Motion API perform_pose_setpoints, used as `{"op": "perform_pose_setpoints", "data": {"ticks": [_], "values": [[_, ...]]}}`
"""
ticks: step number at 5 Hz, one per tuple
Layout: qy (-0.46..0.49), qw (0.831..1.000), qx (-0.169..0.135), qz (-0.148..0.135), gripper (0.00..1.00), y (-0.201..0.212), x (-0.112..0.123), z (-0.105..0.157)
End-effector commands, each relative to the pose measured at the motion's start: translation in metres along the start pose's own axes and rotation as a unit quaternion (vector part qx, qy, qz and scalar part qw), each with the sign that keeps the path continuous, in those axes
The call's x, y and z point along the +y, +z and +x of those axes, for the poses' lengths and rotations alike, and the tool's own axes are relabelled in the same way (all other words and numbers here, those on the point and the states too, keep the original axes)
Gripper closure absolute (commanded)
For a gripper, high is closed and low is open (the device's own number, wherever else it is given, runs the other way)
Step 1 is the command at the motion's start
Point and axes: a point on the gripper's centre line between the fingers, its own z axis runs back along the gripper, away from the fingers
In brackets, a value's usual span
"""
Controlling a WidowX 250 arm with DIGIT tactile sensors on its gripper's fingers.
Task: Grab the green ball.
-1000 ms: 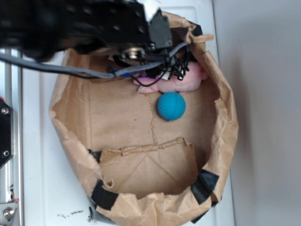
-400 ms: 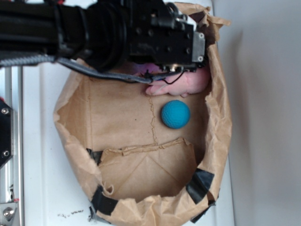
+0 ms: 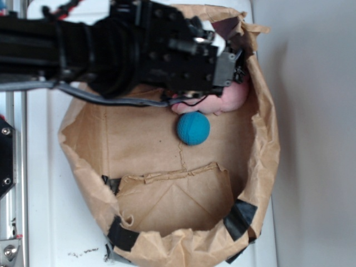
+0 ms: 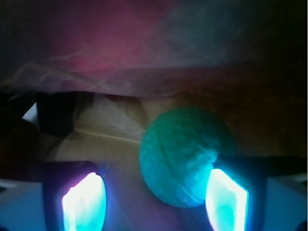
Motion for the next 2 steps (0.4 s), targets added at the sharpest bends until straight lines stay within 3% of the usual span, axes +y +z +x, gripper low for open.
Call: {"op": "perform_pose_setpoints", "data": {"ticks": [1, 2], "values": [[-0.024, 0.999, 0.001, -0.035, 1.0, 0.0095, 0.0093, -0.007], [-0.038, 0.998, -0.004, -0.052, 1.0, 0.014, 0.0143, -0.0071]]}}
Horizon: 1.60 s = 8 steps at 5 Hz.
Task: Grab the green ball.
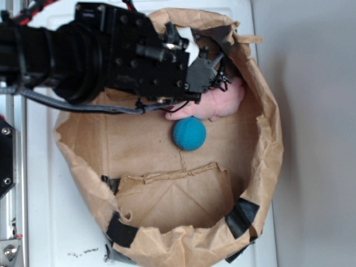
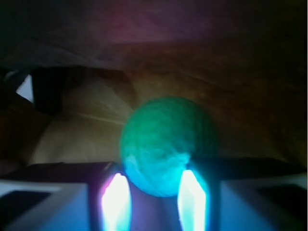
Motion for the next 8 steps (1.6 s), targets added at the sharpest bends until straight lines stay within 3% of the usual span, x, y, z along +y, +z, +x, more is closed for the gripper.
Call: {"op": "perform_pose_setpoints", "data": {"ticks": [1, 4, 7, 8], "values": [[-0.035, 0.998, -0.012, -0.053, 1.0, 0.011, 0.009, -0.002], [-0.053, 0.996, -0.02, -0.073, 1.0, 0.01, 0.012, -0.004], [-0.068, 0.994, 0.07, -0.039, 1.0, 0.074, 0.005, 0.025], [-0.067, 0.994, 0.078, -0.037, 1.0, 0.081, 0.002, 0.027]]}}
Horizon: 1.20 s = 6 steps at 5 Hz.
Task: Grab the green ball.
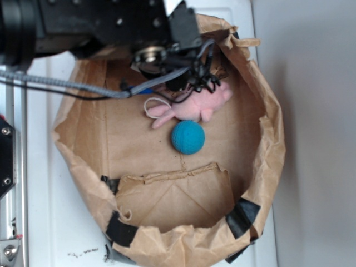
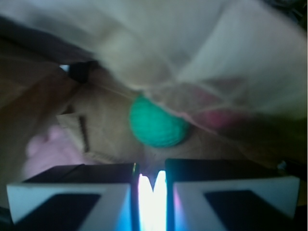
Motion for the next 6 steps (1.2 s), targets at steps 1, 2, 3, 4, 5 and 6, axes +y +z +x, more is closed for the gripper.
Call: {"op": "perform_pose_setpoints", "data": {"ticks": [1, 2, 3, 4, 5, 6], "values": [[0.029, 0.999, -0.016, -0.001, 0.0, 0.005, -0.001, 0.021], [0.069, 0.997, -0.029, 0.026, 0.0, -0.015, 0.008, 0.021], [0.101, 0.993, -0.031, 0.045, 0.0, -0.028, 0.008, 0.014], [0.108, 0.992, -0.043, 0.046, 0.0, -0.035, 0.004, 0.011], [0.107, 0.992, -0.055, 0.043, 0.0, -0.045, 0.003, 0.009], [0.108, 0.991, -0.063, 0.041, 0.0, -0.054, 0.001, 0.007]]}}
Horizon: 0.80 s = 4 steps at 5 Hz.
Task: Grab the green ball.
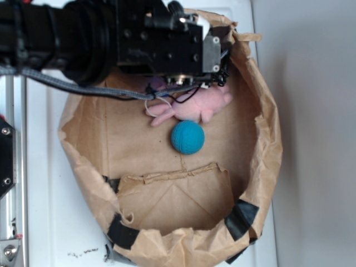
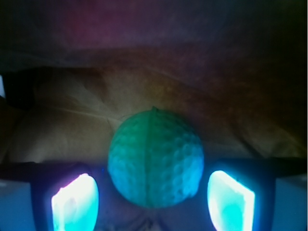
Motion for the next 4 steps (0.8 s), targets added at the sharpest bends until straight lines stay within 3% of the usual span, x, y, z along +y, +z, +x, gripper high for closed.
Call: {"op": "perform_pose_setpoints", "data": {"ticks": [1, 2, 4], "values": [[-0.001, 0.999, -0.018, -0.032, 0.04, -0.0051, -0.0069, -0.0049], [-0.001, 0.999, -0.02, -0.038, 1.0, -0.0073, -0.0083, -0.0063], [-0.027, 0.997, -0.029, -0.063, 1.0, 0.0003, -0.0084, -0.0095]]}}
